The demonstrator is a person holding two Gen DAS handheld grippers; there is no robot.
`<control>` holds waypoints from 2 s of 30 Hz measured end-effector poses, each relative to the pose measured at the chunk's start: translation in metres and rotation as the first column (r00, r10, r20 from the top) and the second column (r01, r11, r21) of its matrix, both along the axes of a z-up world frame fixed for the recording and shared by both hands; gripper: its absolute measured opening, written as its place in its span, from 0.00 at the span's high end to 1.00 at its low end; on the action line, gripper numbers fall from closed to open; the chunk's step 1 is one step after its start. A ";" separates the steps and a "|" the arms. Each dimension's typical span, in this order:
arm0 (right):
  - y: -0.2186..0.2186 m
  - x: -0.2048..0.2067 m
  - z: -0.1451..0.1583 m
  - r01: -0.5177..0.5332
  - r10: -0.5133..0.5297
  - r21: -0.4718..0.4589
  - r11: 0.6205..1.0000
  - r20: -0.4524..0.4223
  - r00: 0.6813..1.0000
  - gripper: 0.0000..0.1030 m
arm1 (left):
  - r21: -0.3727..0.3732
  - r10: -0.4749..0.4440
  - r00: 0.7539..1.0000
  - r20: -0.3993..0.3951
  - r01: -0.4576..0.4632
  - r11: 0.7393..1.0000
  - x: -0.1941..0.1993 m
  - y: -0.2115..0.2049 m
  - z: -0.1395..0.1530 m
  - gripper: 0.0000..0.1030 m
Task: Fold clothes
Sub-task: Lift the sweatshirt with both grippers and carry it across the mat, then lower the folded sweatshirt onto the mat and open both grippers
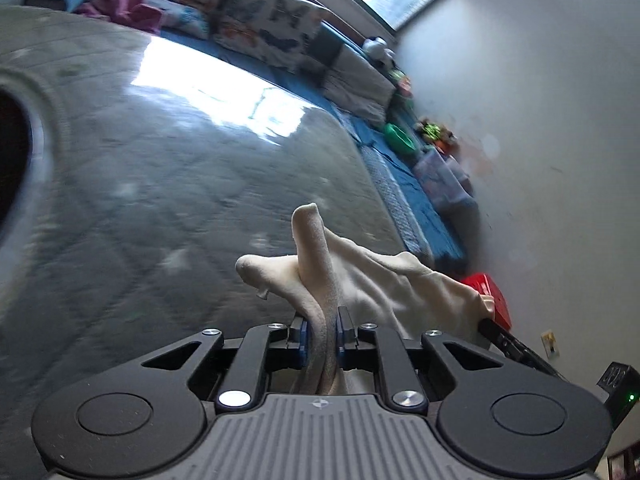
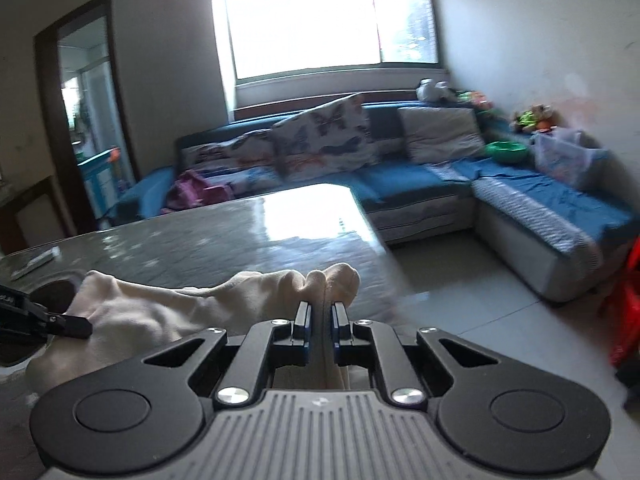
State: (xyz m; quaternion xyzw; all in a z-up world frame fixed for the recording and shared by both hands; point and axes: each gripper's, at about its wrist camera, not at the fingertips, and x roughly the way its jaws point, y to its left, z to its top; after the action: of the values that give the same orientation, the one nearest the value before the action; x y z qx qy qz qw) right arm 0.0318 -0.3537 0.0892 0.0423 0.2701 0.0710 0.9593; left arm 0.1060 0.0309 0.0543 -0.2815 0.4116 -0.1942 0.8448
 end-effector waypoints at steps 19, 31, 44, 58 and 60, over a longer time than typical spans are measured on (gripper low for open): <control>-0.050 0.022 -0.032 0.131 -0.136 -0.066 0.989 -0.068 0.988 0.90 | 0.091 -0.094 0.993 -0.070 0.100 0.991 0.028 -0.057 -0.032 0.80; -0.037 0.038 -0.047 0.088 -0.096 -0.070 0.994 -0.109 0.989 0.89 | 0.149 -0.073 0.997 -0.006 0.073 0.986 0.033 -0.060 -0.017 0.68; -0.014 0.072 -0.064 0.038 -0.046 -0.057 0.998 -0.151 0.987 0.83 | 0.182 -0.157 0.988 0.011 0.152 0.971 0.062 -0.105 -0.019 0.68; -0.011 0.055 -0.056 0.003 -0.012 -0.060 0.998 -0.141 0.990 0.79 | 0.204 -0.141 0.990 -0.022 0.143 0.969 0.074 -0.112 -0.033 0.68; -0.007 0.045 -0.054 -0.016 0.007 -0.063 0.998 -0.138 0.990 0.77 | 0.203 -0.148 0.989 -0.015 0.148 0.968 0.069 -0.112 -0.030 0.67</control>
State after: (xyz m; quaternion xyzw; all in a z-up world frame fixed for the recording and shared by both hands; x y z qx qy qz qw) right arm 0.0769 -0.3607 0.0353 0.0147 0.3381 0.0647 0.9388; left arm 0.1752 -0.0809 0.0240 -0.1620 0.4489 -0.2135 0.8524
